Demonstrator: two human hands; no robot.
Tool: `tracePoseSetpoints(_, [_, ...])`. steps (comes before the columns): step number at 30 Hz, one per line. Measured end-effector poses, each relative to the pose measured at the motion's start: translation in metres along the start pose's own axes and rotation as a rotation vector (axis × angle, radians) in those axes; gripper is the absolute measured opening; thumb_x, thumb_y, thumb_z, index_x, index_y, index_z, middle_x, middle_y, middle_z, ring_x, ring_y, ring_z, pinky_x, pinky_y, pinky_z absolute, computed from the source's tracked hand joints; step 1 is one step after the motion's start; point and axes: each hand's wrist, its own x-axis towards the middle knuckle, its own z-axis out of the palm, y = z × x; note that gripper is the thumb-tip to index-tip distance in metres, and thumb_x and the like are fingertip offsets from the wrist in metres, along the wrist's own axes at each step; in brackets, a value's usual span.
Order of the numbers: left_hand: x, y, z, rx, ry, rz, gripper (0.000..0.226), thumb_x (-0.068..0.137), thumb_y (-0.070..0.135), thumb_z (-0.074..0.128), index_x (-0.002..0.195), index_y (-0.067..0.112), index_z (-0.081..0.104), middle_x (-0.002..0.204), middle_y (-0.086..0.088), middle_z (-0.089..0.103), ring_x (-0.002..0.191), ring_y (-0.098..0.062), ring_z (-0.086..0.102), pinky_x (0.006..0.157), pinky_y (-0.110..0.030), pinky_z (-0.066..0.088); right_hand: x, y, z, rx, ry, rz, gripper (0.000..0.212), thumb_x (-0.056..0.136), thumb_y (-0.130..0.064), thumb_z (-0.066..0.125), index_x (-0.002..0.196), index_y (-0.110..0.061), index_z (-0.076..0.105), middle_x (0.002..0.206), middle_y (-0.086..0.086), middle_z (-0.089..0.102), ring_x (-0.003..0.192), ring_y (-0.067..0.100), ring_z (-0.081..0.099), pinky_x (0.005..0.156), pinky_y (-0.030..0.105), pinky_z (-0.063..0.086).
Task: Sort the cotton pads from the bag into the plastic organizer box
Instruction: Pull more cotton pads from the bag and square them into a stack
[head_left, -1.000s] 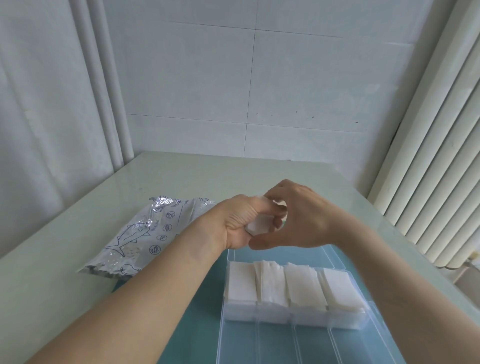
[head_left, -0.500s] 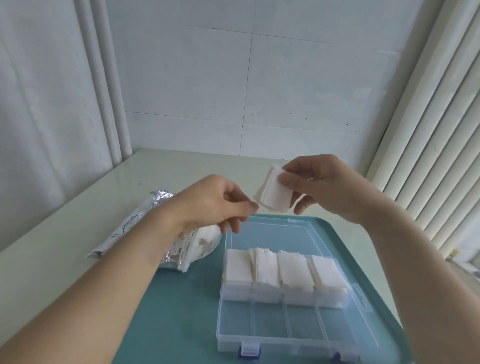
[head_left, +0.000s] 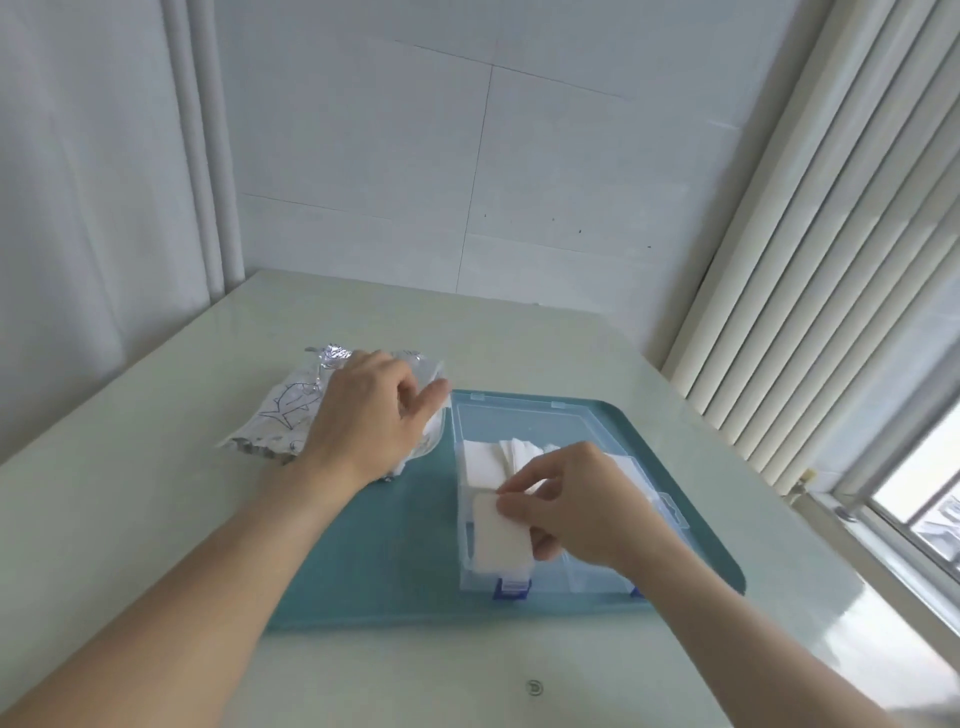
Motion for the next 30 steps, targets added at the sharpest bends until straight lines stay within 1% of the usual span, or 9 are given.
tracePoseSetpoints(2, [-0.002,-0.005,0.009,0.052,-0.072,-0.025,0.029,0.088,0.046,0.062,0.083,0.018,0.059,0.090,0.003,0.050,0.092,-0.025,0.049,0.085,-0.038,0.041,-0.002,-0.001,0.002,-0.001,0.032,0.009,0.005,0.093,-0.022,0.069,0.095,-0.017,0.070,0.073,0.001,0.076,0.058,0.015,0.072,0.052,0.014,0.051])
tracePoseSetpoints(4, [-0.005,-0.008,0.012,0.087,-0.126,-0.040,0.023,0.088,0.037,0.067,0.099,0.017,0.062,0.104,-0.002,0.048,0.102,-0.029,0.048,0.093,-0.041,0.041,-0.003,-0.004,0.004,-0.051,0.050,0.031,0.013,0.092,-0.025,0.069,0.099,-0.018,0.061,0.069,-0.002,0.074,0.051,0.007,0.066,0.048,0.009,0.044])
tracePoseSetpoints(8, [-0.005,-0.006,0.011,0.071,-0.153,-0.044,0.029,0.089,0.025,0.063,0.116,0.015,0.059,0.114,-0.009,0.053,0.108,-0.033,0.049,0.093,-0.042,0.040,0.002,-0.007,0.015,-0.221,0.014,0.083,0.028,0.086,-0.031,0.074,0.098,-0.018,0.053,0.059,-0.005,0.068,0.043,-0.004,0.054,0.057,0.016,0.044])
tracePoseSetpoints(13, [-0.009,-0.004,0.007,0.020,-0.155,-0.073,0.021,0.092,0.019,0.057,0.111,0.010,0.057,0.102,-0.011,0.065,0.096,-0.034,0.058,0.081,-0.043,0.048,0.002,-0.010,0.024,-0.399,0.137,0.019,0.039,0.076,-0.028,0.080,0.057,-0.016,0.047,0.056,-0.002,0.069,0.053,0.010,0.057,0.055,0.021,0.043])
tracePoseSetpoints(15, [-0.010,-0.003,0.006,0.020,-0.135,-0.082,0.021,0.093,0.018,0.055,0.112,0.009,0.057,0.100,-0.011,0.067,0.094,-0.033,0.059,0.076,-0.040,0.047,-0.001,-0.014,0.025,-0.414,0.150,0.013,0.039,0.074,-0.022,0.078,0.052,-0.018,0.047,0.054,-0.005,0.068,0.055,0.007,0.059,0.054,0.020,0.045])
tracePoseSetpoints(18, [-0.010,-0.003,0.004,0.026,-0.080,-0.098,0.021,0.094,0.017,0.052,0.113,0.008,0.057,0.095,-0.012,0.067,0.090,-0.034,0.060,0.070,-0.037,0.044,-0.004,-0.016,0.019,-0.335,0.074,0.056,0.026,0.077,-0.016,0.076,0.062,-0.015,0.056,0.062,-0.004,0.069,0.064,0.012,0.071,0.063,0.025,0.054])
tracePoseSetpoints(21, [-0.008,-0.004,0.001,0.039,-0.019,-0.137,0.020,0.094,0.015,0.051,0.108,0.004,0.059,0.095,-0.013,0.068,0.090,-0.035,0.060,0.072,-0.040,0.046,-0.001,-0.018,-0.005,-0.340,-0.006,0.063,0.022,0.085,-0.021,0.074,0.072,-0.014,0.058,0.068,-0.001,0.075,0.050,0.006,0.064,0.058,0.023,0.050])
tracePoseSetpoints(26, [-0.001,-0.013,-0.008,0.160,0.019,-0.264,0.016,0.088,0.013,0.050,0.081,0.001,0.059,0.076,-0.015,0.059,0.074,-0.034,0.052,0.062,-0.035,0.037,0.025,-0.045,-0.032,-0.171,0.213,-0.142,0.017,0.087,-0.021,0.077,0.083,-0.012,0.063,0.067,0.001,0.075,0.049,0.006,0.064,0.053,0.021,0.049])
tracePoseSetpoints(30, [0.005,-0.029,-0.016,0.170,0.054,-0.345,0.021,0.093,0.013,0.047,0.081,0.000,0.058,0.074,-0.017,0.060,0.078,-0.041,0.057,0.061,-0.035,0.033,0.067,-0.070,-0.009,-0.167,0.092,-0.268,0.010,0.086,-0.020,0.076,0.083,-0.015,0.068,0.072,-0.002,0.076,0.064,0.011,0.072,0.070,0.026,0.057])
